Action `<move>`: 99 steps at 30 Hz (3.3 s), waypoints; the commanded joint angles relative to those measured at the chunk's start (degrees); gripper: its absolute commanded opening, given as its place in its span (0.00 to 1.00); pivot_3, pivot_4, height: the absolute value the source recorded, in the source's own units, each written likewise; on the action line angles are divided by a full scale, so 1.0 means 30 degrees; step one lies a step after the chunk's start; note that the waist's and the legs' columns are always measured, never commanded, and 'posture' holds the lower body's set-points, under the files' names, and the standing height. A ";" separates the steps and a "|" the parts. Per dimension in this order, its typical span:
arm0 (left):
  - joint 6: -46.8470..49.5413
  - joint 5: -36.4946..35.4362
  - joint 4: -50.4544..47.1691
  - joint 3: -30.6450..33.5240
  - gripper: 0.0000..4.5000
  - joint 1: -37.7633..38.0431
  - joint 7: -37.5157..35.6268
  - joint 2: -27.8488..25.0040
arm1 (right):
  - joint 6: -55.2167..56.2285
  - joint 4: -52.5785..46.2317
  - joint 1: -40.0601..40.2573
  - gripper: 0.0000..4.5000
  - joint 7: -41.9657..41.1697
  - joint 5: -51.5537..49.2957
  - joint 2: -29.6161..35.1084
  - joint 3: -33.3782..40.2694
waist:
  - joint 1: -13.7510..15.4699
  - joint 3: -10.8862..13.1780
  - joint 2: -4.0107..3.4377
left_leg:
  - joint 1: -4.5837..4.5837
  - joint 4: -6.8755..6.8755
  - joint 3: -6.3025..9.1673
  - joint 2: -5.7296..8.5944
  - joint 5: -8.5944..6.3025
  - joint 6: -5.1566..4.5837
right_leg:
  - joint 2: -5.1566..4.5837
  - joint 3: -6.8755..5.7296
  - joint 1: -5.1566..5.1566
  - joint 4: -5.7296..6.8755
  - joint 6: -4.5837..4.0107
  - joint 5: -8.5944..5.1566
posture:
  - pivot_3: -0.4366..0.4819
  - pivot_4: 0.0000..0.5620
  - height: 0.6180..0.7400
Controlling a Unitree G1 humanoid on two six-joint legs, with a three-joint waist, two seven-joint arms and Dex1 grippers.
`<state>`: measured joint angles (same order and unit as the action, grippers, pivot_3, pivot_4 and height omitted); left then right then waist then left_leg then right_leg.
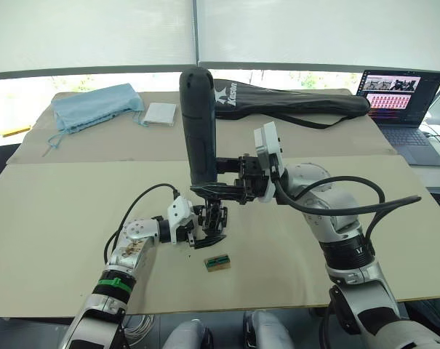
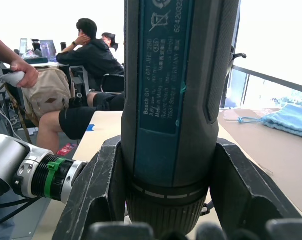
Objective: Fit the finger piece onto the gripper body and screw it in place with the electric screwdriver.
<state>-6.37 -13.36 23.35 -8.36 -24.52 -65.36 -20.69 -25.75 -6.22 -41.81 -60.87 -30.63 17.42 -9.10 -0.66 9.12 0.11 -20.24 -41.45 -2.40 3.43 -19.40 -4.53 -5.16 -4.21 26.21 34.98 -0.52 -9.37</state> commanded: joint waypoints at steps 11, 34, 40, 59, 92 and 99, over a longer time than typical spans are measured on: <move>-0.0976 0.0650 0.0626 -0.0283 0.55 -0.0097 -0.0163 0.0014 | 0.0174 -0.0201 0.0036 0.43 0.0072 0.0177 0.0114 -0.0074 | 0.0026 -0.0008 0.0005 | 0.0002 -0.0003 0.0003 -0.0001 -0.0002 -0.0004 | -0.0005 0.0003 -0.0004 0.0003 0.0000 0.0000 | 0.48 0.27 1.00; -0.0149 0.0584 0.0036 -0.0347 0.55 0.0105 0.0119 0.0175 | -0.0379 0.0063 0.1692 0.43 0.1305 0.1041 -0.0018 -0.1380 | 0.0103 -0.0174 0.0005 | 0.0019 -0.0005 0.0009 -0.0003 -0.0007 -0.0014 | -0.0007 0.0014 -0.0022 0.0003 0.0000 0.0000 | 0.48 0.27 1.00; 0.0110 0.0546 -0.0263 -0.0361 0.55 0.0308 0.0094 0.0102 | -0.0149 0.0478 0.1794 0.43 0.1418 0.1380 -0.0082 -0.1771 | 0.0095 -0.0189 0.0005 | 0.0027 -0.0001 0.0009 -0.0004 -0.0009 -0.0018 | -0.0007 0.0021 -0.0026 0.0002 0.0000 0.0000 | 0.48 0.27 1.00; -0.0014 0.0658 -0.0093 -0.0384 0.55 0.0503 0.0125 0.0037 | 0.0064 0.0111 0.0689 0.43 0.0869 0.0334 -0.0025 -0.0627 | 0.0077 -0.0194 0.0005 | 0.0030 0.0000 0.0009 -0.0006 -0.0014 -0.0026 | -0.0006 0.0029 -0.0025 0.0002 0.0000 0.0000 | 0.48 0.27 1.00; 0.0292 0.0763 0.0368 -0.0256 0.99 0.0868 0.0649 -0.0060 | 0.0981 -0.0981 -0.1768 0.43 -0.0897 -0.3149 -0.0779 0.2446 | 0.0053 -0.0178 0.0000 | 0.0002 0.0014 0.0010 -0.0006 -0.0026 -0.0047 | -0.0008 0.0024 0.0002 -0.0008 0.0001 0.0000 | 0.48 0.27 1.00; 0.0228 0.0360 0.0104 0.0677 0.99 0.1489 0.0821 -0.0768 | 0.1270 -0.1349 -0.1738 0.43 -0.0895 -0.3338 -0.0763 0.2985 | -0.0046 -0.0178 0.0000 | 0.0006 0.0016 0.0010 -0.0007 -0.0026 -0.0046 | -0.0007 0.0024 0.0003 -0.0003 0.0000 0.0000 | 0.48 0.27 1.00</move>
<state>-7.23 -12.29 22.15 -7.71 -22.16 -63.24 -21.02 -24.07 -7.18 -45.10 -63.54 -38.18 14.85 -3.32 -0.79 8.59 0.10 -20.22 -41.40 -2.37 3.40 -19.48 -4.66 -5.18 -4.14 26.23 34.97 -0.52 -9.37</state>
